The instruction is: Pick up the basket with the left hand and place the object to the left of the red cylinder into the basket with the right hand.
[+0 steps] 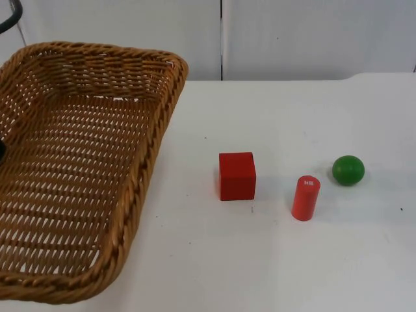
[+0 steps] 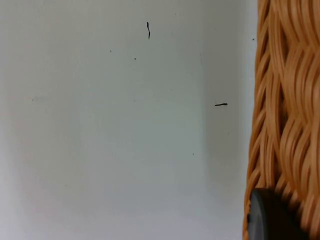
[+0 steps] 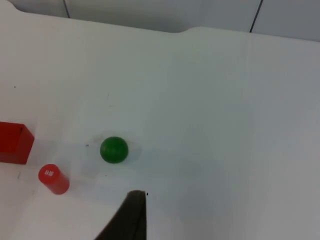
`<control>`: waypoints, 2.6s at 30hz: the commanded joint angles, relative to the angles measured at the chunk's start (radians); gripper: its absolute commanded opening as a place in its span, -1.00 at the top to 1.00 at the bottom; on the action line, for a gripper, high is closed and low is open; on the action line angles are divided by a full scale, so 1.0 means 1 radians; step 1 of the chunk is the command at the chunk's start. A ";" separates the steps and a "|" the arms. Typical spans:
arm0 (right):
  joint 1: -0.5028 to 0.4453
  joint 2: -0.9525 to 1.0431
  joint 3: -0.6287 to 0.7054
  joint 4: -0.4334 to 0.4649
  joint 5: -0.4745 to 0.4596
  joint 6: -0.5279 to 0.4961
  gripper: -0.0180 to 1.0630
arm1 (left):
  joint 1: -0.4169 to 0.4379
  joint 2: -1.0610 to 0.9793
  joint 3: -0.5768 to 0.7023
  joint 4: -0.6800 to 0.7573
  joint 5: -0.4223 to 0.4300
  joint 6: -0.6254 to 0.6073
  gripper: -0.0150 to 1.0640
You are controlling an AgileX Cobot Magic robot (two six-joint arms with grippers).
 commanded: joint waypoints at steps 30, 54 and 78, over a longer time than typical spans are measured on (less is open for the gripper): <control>-0.004 0.342 -0.195 0.003 -0.026 -0.060 -0.99 | 0.003 -0.017 0.003 -0.041 -0.005 0.004 0.98; -0.002 0.807 -0.341 0.408 -0.087 -0.641 -0.98 | 0.003 -0.017 0.003 -0.041 -0.007 0.002 0.98; 0.224 1.174 -0.477 0.695 -0.192 -1.164 -0.98 | 0.003 -0.017 0.003 -0.041 -0.007 -0.007 0.98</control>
